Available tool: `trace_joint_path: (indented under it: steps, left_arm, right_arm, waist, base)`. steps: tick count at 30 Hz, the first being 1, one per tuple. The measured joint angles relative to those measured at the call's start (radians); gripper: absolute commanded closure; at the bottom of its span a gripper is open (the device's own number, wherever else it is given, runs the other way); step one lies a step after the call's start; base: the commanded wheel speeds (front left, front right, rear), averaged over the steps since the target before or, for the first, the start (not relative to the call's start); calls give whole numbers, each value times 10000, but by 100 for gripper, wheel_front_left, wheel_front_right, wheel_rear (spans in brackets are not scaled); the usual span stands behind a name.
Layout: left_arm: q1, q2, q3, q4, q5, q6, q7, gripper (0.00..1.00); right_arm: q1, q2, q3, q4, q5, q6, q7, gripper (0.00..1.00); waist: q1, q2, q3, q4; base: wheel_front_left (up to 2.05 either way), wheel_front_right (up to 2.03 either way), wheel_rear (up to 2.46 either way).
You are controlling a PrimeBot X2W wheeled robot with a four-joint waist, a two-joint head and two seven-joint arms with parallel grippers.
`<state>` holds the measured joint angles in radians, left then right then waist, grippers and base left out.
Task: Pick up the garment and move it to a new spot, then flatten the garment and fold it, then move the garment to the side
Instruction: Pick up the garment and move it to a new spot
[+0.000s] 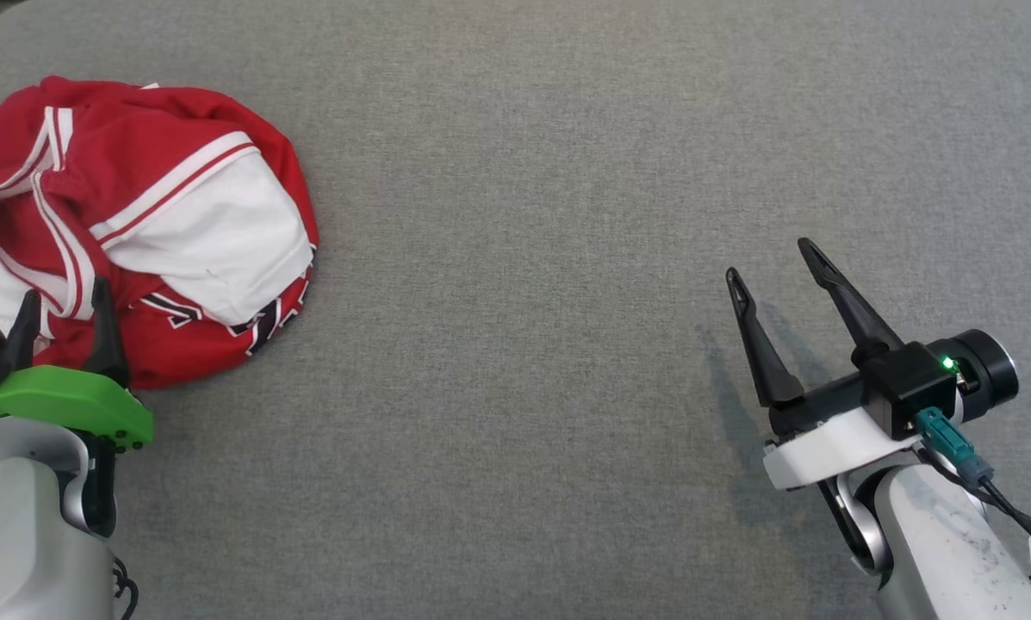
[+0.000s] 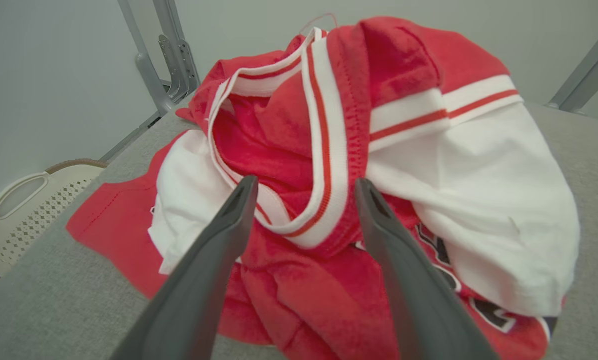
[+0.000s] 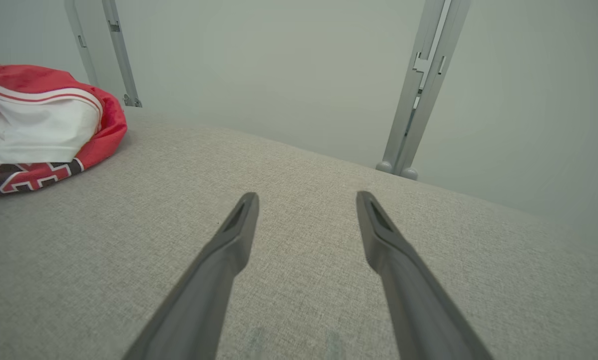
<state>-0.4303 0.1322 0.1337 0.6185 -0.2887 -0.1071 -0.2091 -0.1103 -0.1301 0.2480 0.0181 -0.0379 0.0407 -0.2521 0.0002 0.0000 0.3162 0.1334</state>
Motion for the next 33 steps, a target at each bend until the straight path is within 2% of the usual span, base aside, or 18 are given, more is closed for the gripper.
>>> trace_joint_path:
  steps: [7,8,13,19,29,33]
  left_arm:
    - [-471,288,249,932,-27,-21,-42,2]
    - [-615,313,251,1221,-119,-23,-46,100]
    - [-902,305,19,1319,-61,-29,-224,100]
    - [-1523,324,-257,418,213,-46,-397,100]
    - [-2433,140,-1873,-2008,817,-174,-428,100]
    - [-2660,-19,-3062,-3114,792,-176,-430,100]
  right_arm:
    - [-81,-27,-127,-65,0,-184,0,0]
    - [-84,-31,-174,-69,2,-265,0,0]
    - [-86,-19,-213,-56,29,-382,0,0]
    - [-59,15,-336,-4,144,-602,-2,0]
    - [-37,376,12,224,412,-589,-25,0]
    - [-32,479,207,280,491,-577,-25,0]
  waist:
    - [0,0,389,-488]
    - [-1,0,466,-578]
    - [-1,0,494,-641]
    - [-1,0,244,-520]
    - [-2,0,-521,-310]
    - [-2,0,-897,-386]
  base:
    - [0,0,0]
    - [0,0,0]
    - [0,0,0]
    - [0,0,0]
    - [0,0,0]
    - [0,0,0]
